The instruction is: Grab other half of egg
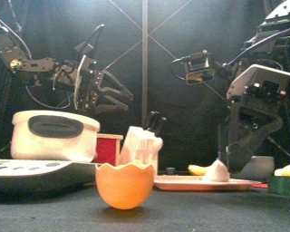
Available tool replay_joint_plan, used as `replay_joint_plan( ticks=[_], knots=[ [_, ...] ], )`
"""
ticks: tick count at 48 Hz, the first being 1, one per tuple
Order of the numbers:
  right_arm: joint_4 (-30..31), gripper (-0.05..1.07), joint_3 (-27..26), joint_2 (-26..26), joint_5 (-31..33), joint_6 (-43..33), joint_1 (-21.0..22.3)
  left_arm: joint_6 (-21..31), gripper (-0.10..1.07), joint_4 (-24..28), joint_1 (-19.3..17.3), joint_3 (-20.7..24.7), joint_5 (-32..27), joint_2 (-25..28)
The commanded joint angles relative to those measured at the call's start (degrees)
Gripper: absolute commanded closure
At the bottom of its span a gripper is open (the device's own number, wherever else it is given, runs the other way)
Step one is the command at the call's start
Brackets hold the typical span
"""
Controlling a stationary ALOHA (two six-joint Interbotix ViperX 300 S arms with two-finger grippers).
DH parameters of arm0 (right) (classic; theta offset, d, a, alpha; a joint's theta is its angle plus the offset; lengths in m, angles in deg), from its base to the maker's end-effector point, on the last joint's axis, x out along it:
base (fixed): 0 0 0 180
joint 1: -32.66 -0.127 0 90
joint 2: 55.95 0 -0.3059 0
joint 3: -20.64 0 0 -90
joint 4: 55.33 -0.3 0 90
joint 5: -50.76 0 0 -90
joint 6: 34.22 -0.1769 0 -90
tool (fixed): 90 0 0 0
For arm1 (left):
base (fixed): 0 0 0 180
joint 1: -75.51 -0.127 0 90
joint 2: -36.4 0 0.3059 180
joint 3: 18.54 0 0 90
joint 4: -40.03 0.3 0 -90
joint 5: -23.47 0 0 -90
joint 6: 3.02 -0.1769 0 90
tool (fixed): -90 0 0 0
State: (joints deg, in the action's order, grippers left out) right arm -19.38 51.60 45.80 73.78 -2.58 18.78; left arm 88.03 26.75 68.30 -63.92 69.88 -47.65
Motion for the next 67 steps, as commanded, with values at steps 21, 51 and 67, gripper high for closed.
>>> replay_joint_plan(
  ticks=[21, 51, 67],
  knots=[
    [3.34, 0.05, -0.70, 1.58, -0.26, 0.00, 2.20, -0.09, 0.13, 0.09, 0.09, 0.44, 0.44, -0.35],
    [1.93, 0.10, 2.55, -3.08, -0.09, -0.26, 3.25, -0.09, 0.13, 0.09, 0.00, 0.09, 0.44, -0.44],
    [1.93, 0.10, 2.46, -1.93, -3.16, 0.00, 3.87, -0.09, 0.13, 0.09, 0.00, 0.09, 0.44, -0.44]
  ],
)
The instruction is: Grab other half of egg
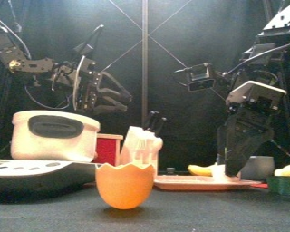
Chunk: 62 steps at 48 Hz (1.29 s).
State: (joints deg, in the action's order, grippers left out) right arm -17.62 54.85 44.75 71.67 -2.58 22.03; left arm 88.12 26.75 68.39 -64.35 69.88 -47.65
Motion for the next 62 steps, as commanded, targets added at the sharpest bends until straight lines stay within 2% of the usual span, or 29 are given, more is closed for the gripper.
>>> replay_joint_plan(
  ticks=[1, 20, 44, 62],
  knots=[
    [0.18, 0.11, -0.70, -0.79, -1.32, 0.00, 0.62, -0.18, 0.13, 0.09, -0.09, 0.53, 0.44, -0.44],
    [-0.44, 0.12, 0.26, -0.35, -1.49, 0.00, 0.70, -0.18, 0.13, 0.09, -0.09, 0.26, 0.35, -0.44],
    [-0.44, 0.26, 0.00, -0.35, -1.58, 0.00, 0.70, -0.09, 0.13, 0.09, -0.18, 0.26, 0.35, -0.44],
    [1.23, 0.26, -1.85, -5.01, 1.49, 0.09, 0.26, -0.18, 0.13, 0.09, -0.18, 0.26, 0.35, -0.70]
  ],
)
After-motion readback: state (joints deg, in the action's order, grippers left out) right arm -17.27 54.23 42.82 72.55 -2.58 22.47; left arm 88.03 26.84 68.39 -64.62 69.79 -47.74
